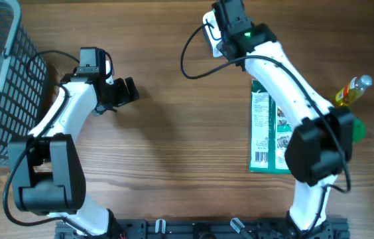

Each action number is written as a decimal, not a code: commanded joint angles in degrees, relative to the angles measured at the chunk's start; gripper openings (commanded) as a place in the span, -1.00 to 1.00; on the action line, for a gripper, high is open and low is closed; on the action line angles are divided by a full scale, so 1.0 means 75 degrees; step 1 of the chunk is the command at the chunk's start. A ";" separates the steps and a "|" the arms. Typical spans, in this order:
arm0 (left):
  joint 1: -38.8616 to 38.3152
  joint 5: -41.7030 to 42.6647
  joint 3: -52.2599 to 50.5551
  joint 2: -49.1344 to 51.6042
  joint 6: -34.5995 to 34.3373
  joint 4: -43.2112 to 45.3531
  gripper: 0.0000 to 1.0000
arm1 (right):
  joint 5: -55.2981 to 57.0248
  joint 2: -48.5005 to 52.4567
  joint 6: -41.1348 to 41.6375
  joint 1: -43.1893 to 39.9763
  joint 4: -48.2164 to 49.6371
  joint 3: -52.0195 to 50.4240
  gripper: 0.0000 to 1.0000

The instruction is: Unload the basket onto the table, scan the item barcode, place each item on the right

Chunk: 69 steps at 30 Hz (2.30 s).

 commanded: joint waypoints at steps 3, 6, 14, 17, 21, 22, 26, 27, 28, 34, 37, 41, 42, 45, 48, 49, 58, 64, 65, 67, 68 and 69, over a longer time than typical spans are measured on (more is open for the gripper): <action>0.0020 0.0090 -0.0064 -0.0026 0.0125 0.0023 1.00 | 0.1486 0.0411 -0.0516 0.0224 0.1571 -0.0015 -0.91; 0.0020 0.0090 -0.0064 -0.0026 0.0125 0.0023 1.00 | 0.1740 0.0449 -0.0481 0.0224 0.2346 -0.0044 -0.91; 0.0020 0.0090 -0.0064 -0.0026 0.0125 0.0023 1.00 | 0.0632 0.0443 0.1562 0.0221 0.1035 -0.0044 -0.91; 0.0020 0.0090 -0.0064 -0.0026 0.0125 0.0023 1.00 | -0.1664 0.0446 0.2428 0.0166 -0.0140 -0.0064 -0.85; 0.0020 0.0090 -0.0064 -0.0026 0.0125 0.0023 1.00 | -0.3214 0.0519 0.5406 -0.0029 -0.0006 -0.0641 -0.52; 0.0020 0.0090 -0.0064 -0.0026 0.0125 0.0023 1.00 | -0.3550 0.0571 0.5674 -0.0029 0.0221 -0.0801 -0.46; 0.0020 0.0090 -0.0064 -0.0026 0.0125 0.0023 1.00 | -0.3867 0.0746 0.6583 0.0023 0.1562 -0.1577 -0.11; 0.0020 0.0090 -0.0064 -0.0026 0.0125 0.0023 1.00 | -0.3867 0.0746 0.6577 0.0023 0.1970 -0.1763 -0.08; 0.0020 0.0090 -0.0064 -0.0026 0.0125 0.0023 1.00 | -0.3861 0.0746 0.6569 0.0023 0.2372 -0.1929 -0.04; 0.0020 0.0090 -0.0064 -0.0026 0.0125 0.0023 1.00 | -0.3544 0.0793 0.6761 0.0023 0.3687 -0.2349 -0.02; 0.0020 0.0090 -0.0064 -0.0026 0.0125 0.0023 1.00 | -0.3471 0.0883 0.6755 0.0023 0.4159 -0.2538 -0.02; 0.0020 0.0090 -0.0064 -0.0026 0.0125 0.0023 1.00 | -0.2990 0.1128 0.6787 0.0023 0.4223 -0.2553 -0.03; 0.0020 0.0090 -0.0064 -0.0026 0.0125 0.0023 1.00 | -0.2967 0.1180 0.6878 0.0023 0.4217 -0.2553 -0.03; 0.0020 0.0090 -0.0064 -0.0026 0.0125 0.0023 1.00 | -0.2967 0.1329 0.6942 0.0023 0.4246 -0.2553 0.01; 0.0020 0.0090 -0.0064 -0.0026 0.0125 0.0023 1.00 | -0.2967 0.1448 0.6948 0.0023 0.4307 -0.2553 0.05; 0.0020 0.0090 -0.0064 -0.0026 0.0125 0.0023 1.00 | -0.2970 0.1495 0.6942 0.0023 0.4293 -0.2553 0.06; 0.0020 0.0090 -0.0064 -0.0026 0.0125 0.0023 1.00 | -0.4564 0.1515 0.8845 0.0408 0.1154 -0.2550 -0.46; 0.0020 0.0090 -0.0064 -0.0026 0.0125 0.0023 1.00 | -0.6341 0.1411 0.9681 0.1151 0.0134 -0.2538 -0.56; 0.0020 0.0090 -0.0064 -0.0026 0.0125 0.0023 1.00 | -0.5709 0.1160 0.9690 0.1271 -0.0137 -0.2463 -0.59; 0.0020 0.0090 -0.0064 -0.0026 0.0125 0.0023 1.00 | -0.4622 0.0536 0.9600 0.1311 -0.0446 -0.2355 -0.57; 0.0020 0.0090 -0.0064 -0.0026 0.0125 0.0023 1.00 | -0.4380 0.0181 0.9262 0.1303 -0.0431 -0.2355 -0.55; 0.0020 0.0090 -0.0064 -0.0026 0.0125 0.0023 1.00 | -0.4249 -0.0216 0.8807 0.1274 -0.0405 -0.2355 -0.53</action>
